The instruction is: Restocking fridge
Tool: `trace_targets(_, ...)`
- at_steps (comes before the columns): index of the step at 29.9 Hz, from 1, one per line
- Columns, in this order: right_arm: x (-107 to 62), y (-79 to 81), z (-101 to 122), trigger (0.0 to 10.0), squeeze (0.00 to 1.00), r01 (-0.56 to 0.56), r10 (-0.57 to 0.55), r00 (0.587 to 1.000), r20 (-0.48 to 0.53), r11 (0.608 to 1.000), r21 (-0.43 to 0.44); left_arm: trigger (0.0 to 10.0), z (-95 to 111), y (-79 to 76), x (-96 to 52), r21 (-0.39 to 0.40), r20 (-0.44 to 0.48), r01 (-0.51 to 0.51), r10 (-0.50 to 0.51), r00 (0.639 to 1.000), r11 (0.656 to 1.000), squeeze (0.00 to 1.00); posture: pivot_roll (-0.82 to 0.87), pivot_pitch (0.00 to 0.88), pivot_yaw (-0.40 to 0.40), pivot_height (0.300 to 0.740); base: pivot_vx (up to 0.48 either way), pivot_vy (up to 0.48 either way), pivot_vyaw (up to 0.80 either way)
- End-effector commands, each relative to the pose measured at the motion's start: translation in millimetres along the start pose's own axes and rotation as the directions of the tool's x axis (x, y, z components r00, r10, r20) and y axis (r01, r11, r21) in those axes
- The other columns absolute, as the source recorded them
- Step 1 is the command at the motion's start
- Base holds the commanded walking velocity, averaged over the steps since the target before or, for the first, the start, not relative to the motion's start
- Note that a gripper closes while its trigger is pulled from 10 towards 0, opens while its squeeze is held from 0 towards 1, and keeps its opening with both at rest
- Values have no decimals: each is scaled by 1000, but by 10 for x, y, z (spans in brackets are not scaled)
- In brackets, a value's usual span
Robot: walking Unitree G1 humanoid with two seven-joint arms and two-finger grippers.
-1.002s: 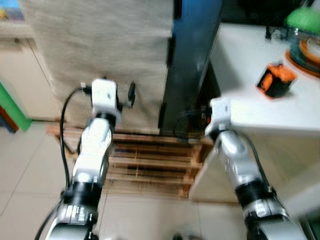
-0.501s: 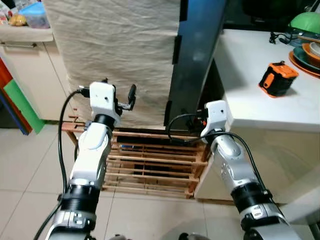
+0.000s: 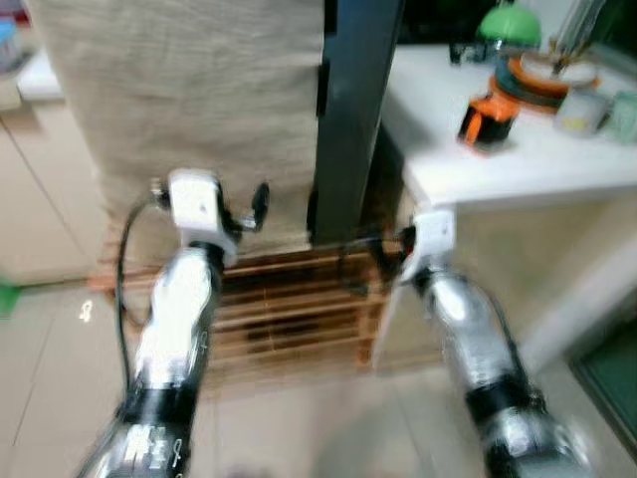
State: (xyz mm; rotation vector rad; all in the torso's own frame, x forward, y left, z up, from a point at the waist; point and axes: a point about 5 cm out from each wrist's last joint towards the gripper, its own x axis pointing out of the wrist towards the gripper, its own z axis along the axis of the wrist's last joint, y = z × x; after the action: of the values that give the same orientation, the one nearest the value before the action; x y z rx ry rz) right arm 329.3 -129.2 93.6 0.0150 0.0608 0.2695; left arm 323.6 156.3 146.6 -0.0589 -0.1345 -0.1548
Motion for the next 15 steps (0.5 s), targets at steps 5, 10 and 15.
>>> trace_targets(5,48,21,122,10000,0,-2,2,999,39,1000,-4,10000,30,-29,30,5,0,24,-24,1000,1000,0,-87,28,2,740,0,480,-745)
trace_targets(10,62,13,163,10000,0,0,0,999,52,1000,-6,10000,56,-42,49,-18,16,37,-37,999,999,0,-92,31,7,740,0,480,-745)
trace_targets(15,45,-26,152,10000,0,10,-10,999,48,1000,-3,10000,113,-134,-9,-68,53,151,-148,988,986,0,-88,31,0,740,0,473,-750)
